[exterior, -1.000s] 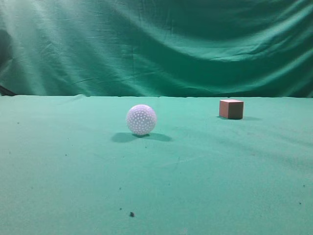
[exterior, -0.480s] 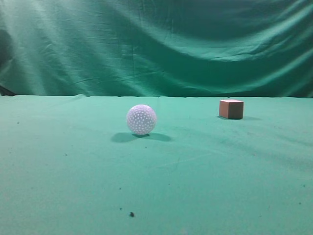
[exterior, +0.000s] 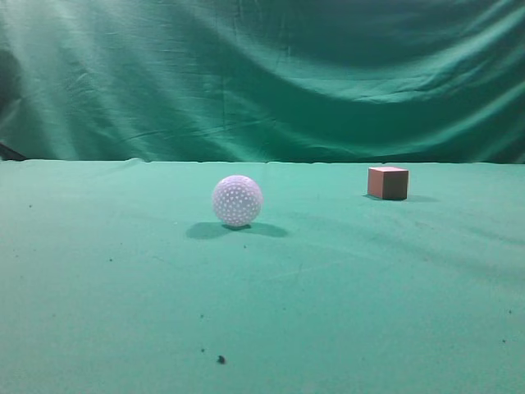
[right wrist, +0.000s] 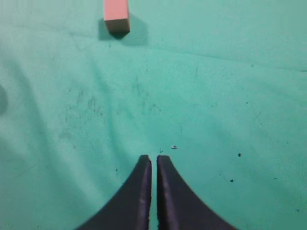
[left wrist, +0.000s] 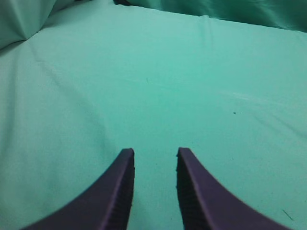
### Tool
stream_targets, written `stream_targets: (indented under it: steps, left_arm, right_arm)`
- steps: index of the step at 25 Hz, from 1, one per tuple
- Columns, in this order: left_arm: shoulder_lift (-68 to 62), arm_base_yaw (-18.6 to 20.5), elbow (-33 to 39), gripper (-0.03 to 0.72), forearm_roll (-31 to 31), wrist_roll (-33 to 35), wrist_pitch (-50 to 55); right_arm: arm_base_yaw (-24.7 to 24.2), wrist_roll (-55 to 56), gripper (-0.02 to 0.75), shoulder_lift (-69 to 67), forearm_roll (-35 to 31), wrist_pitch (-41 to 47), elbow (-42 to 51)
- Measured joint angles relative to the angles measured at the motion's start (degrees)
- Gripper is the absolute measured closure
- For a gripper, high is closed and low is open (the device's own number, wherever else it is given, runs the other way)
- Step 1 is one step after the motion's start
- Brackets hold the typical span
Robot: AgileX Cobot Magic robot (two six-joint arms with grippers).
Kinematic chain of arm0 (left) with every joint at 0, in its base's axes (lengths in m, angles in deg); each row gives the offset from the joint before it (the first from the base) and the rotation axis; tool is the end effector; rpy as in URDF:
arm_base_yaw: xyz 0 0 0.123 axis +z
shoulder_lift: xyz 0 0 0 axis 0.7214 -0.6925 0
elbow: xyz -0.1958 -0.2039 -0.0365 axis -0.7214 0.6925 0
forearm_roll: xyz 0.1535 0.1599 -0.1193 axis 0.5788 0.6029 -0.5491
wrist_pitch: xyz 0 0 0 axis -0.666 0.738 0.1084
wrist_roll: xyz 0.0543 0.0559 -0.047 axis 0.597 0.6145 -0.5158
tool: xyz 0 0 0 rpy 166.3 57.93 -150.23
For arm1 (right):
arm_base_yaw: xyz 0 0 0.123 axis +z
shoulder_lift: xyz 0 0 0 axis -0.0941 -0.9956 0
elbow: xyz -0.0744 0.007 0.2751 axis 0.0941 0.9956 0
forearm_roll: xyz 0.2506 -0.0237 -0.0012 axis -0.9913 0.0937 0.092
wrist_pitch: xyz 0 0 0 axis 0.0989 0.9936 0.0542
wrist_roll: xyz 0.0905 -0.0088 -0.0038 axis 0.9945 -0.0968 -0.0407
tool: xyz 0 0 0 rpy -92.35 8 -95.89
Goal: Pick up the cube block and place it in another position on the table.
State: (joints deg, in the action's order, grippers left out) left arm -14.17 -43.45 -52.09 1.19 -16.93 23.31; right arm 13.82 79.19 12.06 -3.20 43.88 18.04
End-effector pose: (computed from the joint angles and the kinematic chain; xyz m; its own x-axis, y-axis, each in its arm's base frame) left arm 0.0521 0.0074 0.1735 -0.2630 -0.1461 -0.9537 -0.1354 0.9843 -0.1135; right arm 0.1726 0.0322 0.2774 -0.7758 -0.1348 -0.6164 -0.2053 0.9777 0.0446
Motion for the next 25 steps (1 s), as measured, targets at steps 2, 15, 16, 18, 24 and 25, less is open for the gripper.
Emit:
stream_targets:
  steps: [2, 15, 16, 18, 24, 25]
  left_arm:
    - [0.0, 0.0, 0.0, 0.453, 0.0, 0.0, 0.0]
    - [0.0, 0.0, 0.0, 0.453, 0.0, 0.0, 0.0]
    - [0.0, 0.0, 0.0, 0.453, 0.0, 0.0, 0.0]
    - [0.0, 0.0, 0.0, 0.453, 0.0, 0.0, 0.0]
    - [0.0, 0.0, 0.0, 0.453, 0.0, 0.0, 0.0]
    - [0.0, 0.0, 0.0, 0.453, 0.0, 0.0, 0.0]
  right_arm:
    - [-2.5, -1.8, 0.738, 3.4, -0.9, -4.5, 4.4]
    - [-8.7, -3.0, 0.738, 35.0, -2.7, -30.6, 36.4]
    - [-8.7, -2.8, 0.738, 37.1, -2.8, -30.7, 38.0]
    - [-8.7, -2.6, 0.738, 42.2, -2.9, -30.1, 40.1]
    - [-8.7, -2.7, 0.738, 54.5, -2.9, -20.7, 40.1]
    - [-8.7, -2.7, 0.738, 55.2, -2.9, -19.6, 40.1]
